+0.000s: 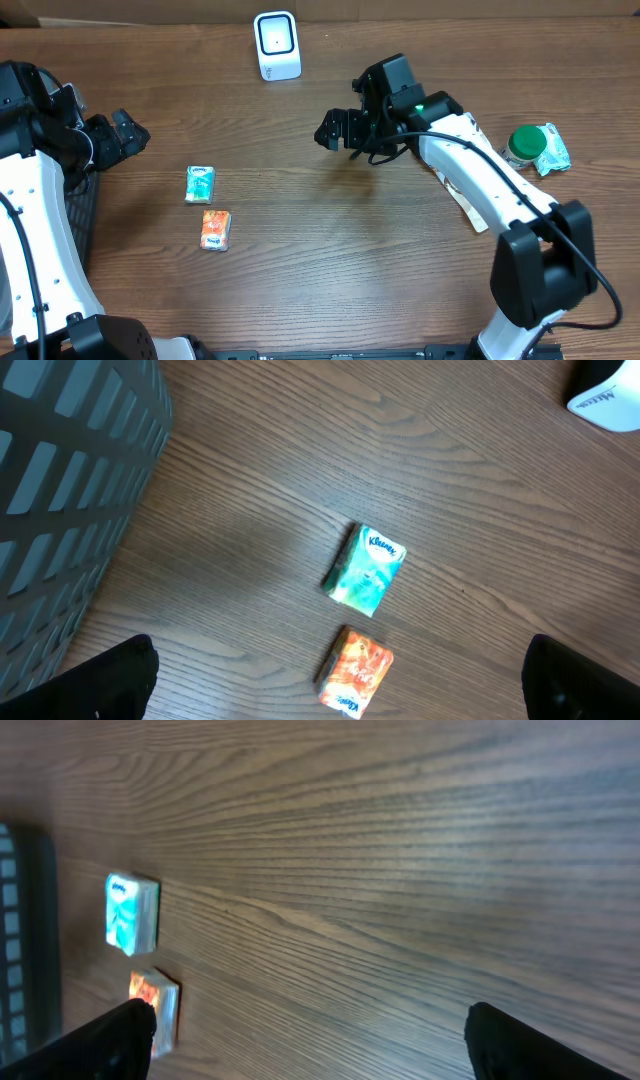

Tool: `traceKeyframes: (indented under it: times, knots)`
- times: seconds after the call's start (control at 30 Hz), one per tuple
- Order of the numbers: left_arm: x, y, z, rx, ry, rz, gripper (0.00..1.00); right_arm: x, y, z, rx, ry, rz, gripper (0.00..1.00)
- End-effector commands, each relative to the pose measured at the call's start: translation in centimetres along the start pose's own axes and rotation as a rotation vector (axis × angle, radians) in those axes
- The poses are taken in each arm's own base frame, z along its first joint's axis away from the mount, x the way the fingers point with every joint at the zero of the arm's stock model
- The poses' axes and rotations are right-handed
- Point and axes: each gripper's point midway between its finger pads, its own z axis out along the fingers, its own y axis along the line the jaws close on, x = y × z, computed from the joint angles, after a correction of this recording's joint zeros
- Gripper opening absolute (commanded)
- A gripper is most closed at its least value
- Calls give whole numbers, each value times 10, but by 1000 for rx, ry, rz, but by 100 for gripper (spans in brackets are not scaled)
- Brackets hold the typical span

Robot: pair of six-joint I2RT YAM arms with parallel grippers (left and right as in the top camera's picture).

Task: Scan the item barcode
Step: 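Open the right gripper and move it left toward the tissue packs, then grasp the orange tissue pack with the right gripper and lift it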

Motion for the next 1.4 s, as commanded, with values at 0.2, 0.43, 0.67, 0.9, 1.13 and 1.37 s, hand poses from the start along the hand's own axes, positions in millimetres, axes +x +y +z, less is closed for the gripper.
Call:
traceKeyframes:
  times: [0.2, 0.43, 0.67, 0.9, 1.13, 1.37]
  knots:
    - [-19, -6, -5, 26, -75, -5, 100, 38, 53, 48, -133, 115, -33, 81]
    - [-19, -6, -5, 26, -76, -5, 100, 81, 113, 96, -180, 140, -92, 74]
    - [-19, -6, -5, 25, -73, -5, 100, 118, 136, 129, -161, 170, -69, 61]
    - [-19, -6, -5, 25, -73, -5, 99, 142, 157, 135, -172, 174, -117, 53]
    - [-19, -6, -5, 25, -73, -5, 100, 166, 161, 150, -176, 226, -144, 40]
    - [-19, -6, -5, 25, -73, -5, 100, 183, 159, 153, -154, 255, -237, 36]
